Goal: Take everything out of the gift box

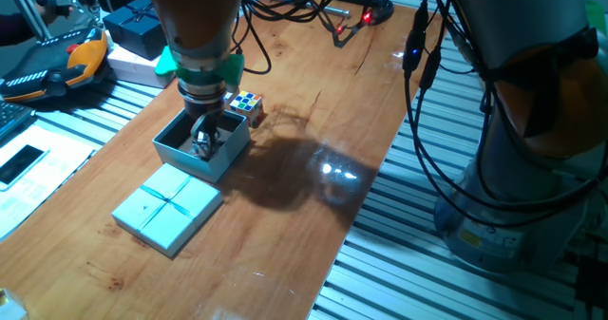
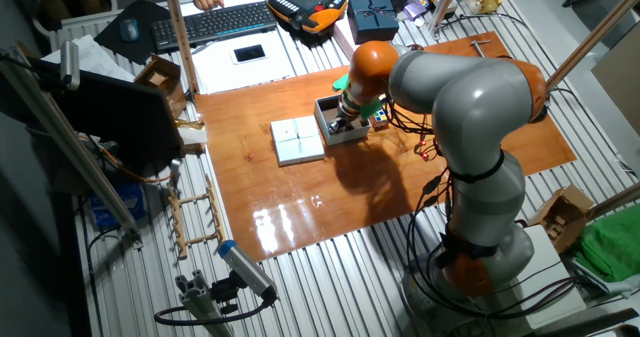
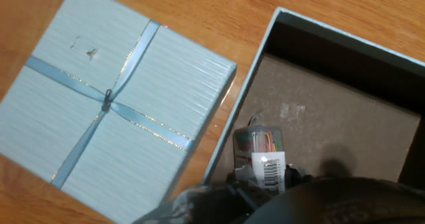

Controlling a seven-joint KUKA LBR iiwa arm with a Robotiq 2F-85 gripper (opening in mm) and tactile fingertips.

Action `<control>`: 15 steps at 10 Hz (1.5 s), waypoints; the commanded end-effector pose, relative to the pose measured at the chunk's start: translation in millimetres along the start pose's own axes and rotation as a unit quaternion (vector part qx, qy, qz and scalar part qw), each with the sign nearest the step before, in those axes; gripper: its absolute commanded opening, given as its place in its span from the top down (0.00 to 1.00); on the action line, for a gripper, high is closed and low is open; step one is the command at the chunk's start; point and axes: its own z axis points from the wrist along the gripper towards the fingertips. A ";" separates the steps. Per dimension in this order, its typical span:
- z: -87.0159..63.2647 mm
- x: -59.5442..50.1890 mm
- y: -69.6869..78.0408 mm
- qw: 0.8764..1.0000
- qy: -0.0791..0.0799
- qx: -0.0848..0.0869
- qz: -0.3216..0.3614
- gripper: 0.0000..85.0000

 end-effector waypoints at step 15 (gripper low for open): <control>-102.5 -16.7 -52.6 0.993 -0.002 0.013 0.121 0.99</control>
